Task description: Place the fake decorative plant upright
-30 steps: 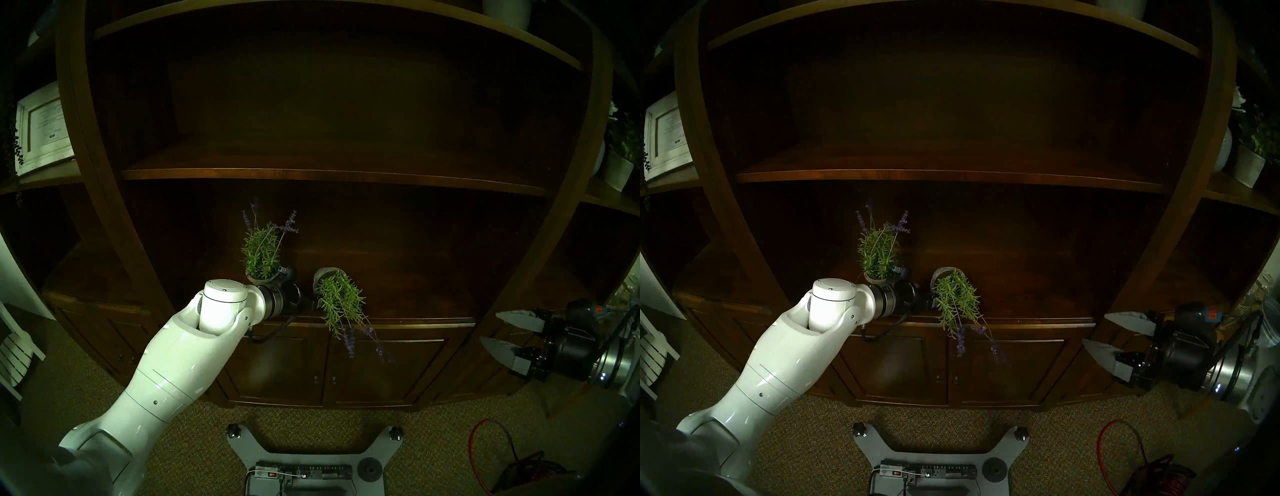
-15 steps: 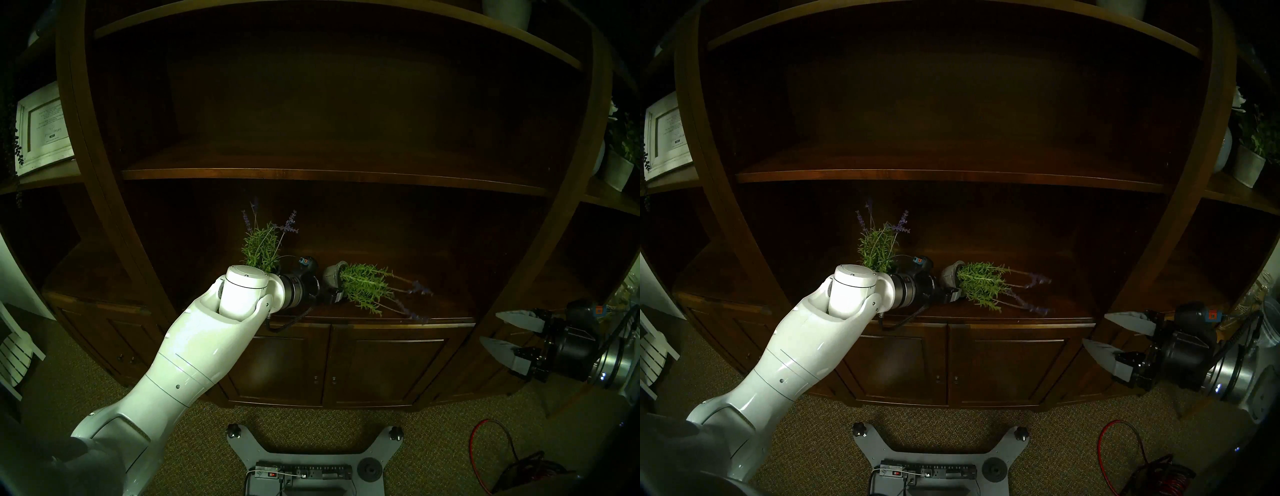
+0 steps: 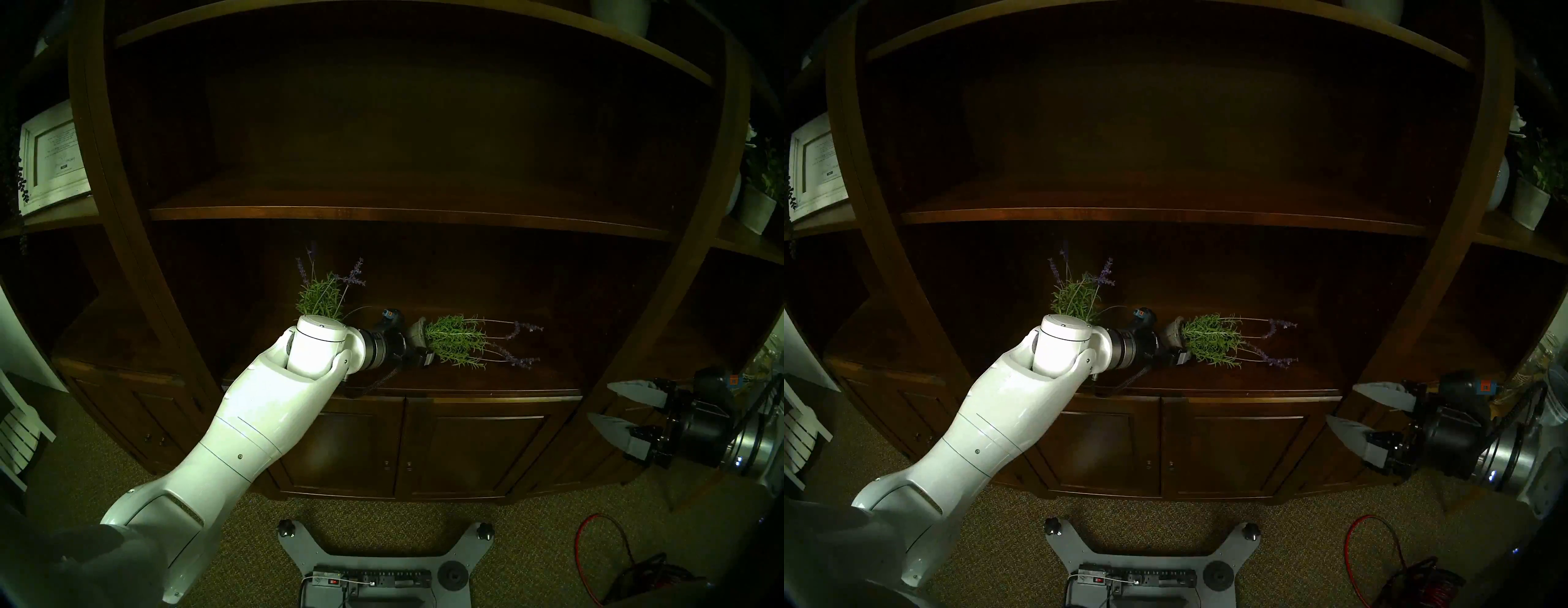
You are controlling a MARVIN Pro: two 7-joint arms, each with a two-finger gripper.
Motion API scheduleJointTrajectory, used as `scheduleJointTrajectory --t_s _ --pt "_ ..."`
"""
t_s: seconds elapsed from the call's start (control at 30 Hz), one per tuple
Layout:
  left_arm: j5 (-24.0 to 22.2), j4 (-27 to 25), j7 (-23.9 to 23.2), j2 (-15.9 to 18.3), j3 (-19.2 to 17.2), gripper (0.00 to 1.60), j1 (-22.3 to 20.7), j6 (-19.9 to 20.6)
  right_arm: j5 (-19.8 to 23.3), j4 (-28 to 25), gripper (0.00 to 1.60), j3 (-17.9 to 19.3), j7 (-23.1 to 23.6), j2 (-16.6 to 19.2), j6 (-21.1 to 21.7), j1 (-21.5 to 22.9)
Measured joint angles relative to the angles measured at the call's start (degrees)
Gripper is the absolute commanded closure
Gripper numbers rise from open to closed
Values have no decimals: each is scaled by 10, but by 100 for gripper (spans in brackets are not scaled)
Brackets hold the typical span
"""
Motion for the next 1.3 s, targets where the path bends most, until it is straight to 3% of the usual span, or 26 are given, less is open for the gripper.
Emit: scheduleJointTrajectory --t_s 0.67,1.3 --pt "-1 -18 53 -20 -16 0 -3 47 0 0 0 0 0 0 0 0" --pt "-2 -78 88 -19 -23 0 12 84 0 0 0 0 0 0 0 0"
